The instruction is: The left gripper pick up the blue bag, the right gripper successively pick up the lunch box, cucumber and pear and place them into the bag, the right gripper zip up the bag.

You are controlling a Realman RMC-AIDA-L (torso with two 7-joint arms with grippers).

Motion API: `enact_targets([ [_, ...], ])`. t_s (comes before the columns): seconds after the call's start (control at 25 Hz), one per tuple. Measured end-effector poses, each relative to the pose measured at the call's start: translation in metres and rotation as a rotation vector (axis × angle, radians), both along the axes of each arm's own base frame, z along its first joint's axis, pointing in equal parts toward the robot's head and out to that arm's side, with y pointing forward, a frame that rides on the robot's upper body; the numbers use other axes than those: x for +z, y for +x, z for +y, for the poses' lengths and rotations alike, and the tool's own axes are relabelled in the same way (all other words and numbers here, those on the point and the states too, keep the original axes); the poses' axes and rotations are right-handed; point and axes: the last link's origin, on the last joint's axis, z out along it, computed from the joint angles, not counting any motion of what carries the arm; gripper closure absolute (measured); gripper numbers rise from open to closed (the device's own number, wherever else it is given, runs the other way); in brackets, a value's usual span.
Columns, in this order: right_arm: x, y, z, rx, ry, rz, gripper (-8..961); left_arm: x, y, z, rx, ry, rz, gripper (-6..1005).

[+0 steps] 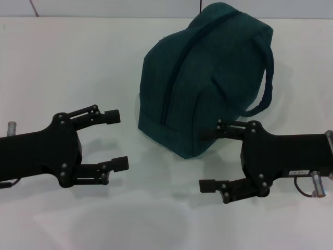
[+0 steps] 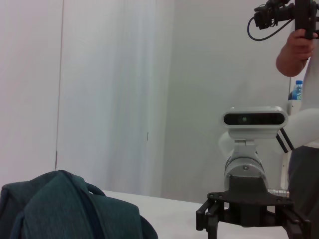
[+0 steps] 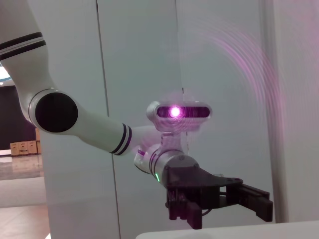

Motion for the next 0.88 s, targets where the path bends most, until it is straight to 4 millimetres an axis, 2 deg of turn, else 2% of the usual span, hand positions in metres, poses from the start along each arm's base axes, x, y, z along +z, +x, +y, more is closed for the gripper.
enact_targets([
  [0.88,0.0003,-0.0016,0.0001,0.009,-0.003,0.003,67,0.0,0.0005,0.0008,-0.002,0.001,0.0,111],
])
